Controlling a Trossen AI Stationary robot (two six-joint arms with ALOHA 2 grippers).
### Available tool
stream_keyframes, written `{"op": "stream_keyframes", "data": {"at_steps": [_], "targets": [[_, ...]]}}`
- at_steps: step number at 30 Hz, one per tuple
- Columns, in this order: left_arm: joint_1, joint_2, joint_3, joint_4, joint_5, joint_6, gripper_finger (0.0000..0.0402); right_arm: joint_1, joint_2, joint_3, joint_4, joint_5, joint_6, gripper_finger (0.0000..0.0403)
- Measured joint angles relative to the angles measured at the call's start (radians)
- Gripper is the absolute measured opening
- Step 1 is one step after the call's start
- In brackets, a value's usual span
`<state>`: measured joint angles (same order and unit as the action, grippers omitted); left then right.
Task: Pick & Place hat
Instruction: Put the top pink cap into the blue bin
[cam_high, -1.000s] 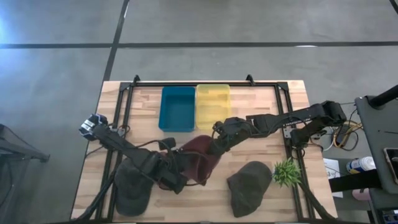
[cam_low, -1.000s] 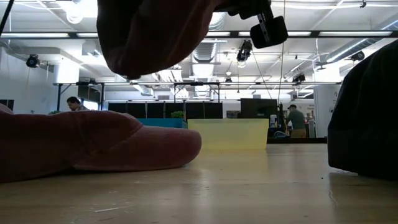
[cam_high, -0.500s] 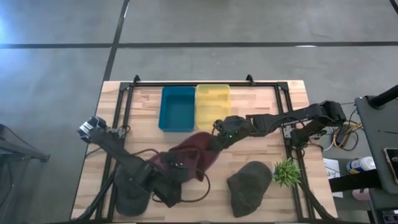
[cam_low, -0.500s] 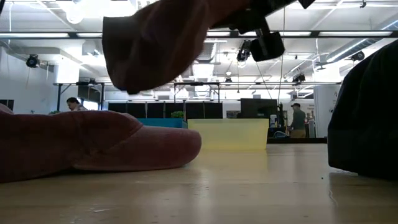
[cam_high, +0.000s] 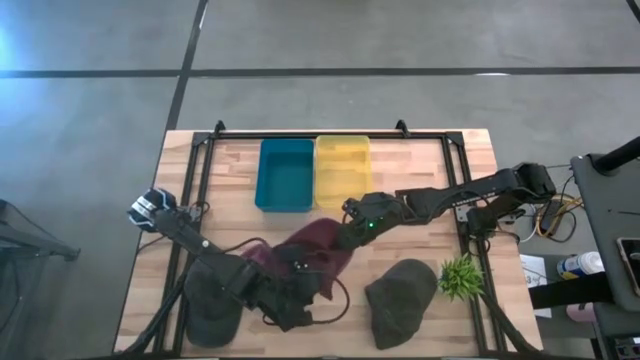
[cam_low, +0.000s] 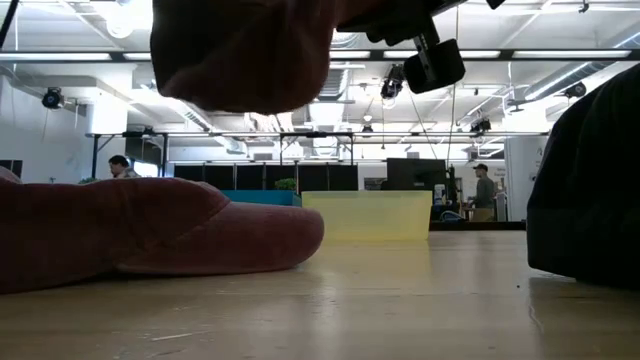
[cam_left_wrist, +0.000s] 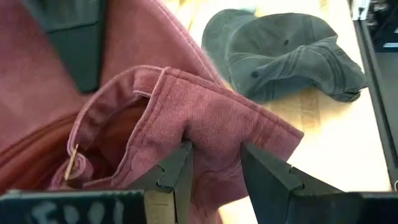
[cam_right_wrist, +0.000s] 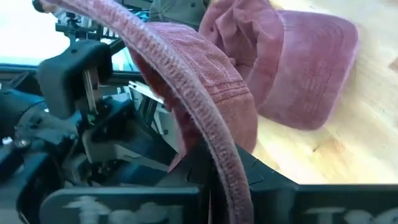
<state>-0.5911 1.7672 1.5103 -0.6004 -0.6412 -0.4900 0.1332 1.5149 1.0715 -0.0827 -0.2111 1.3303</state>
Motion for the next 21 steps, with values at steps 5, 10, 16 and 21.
{"op": "stream_keyframes", "data": {"at_steps": [5,10,16,21], "targets": [[0.016,0.000,-0.059,-0.003,0.031,-0.008,0.0131,0.019,0.000,-0.001,0.005,-0.002,0.009,0.0013],[0.014,0.000,-0.052,-0.030,0.033,-0.021,0.0131,0.037,0.000,-0.002,-0.045,-0.004,0.014,0.0013],[0.033,-0.002,-0.064,-0.066,0.036,0.019,0.0131,0.041,0.001,0.001,-0.045,-0.011,0.018,0.0013],[0.035,-0.011,-0.064,-0.134,0.030,0.010,0.0131,0.049,0.001,0.002,-0.027,-0.020,0.028,0.0013]]}}
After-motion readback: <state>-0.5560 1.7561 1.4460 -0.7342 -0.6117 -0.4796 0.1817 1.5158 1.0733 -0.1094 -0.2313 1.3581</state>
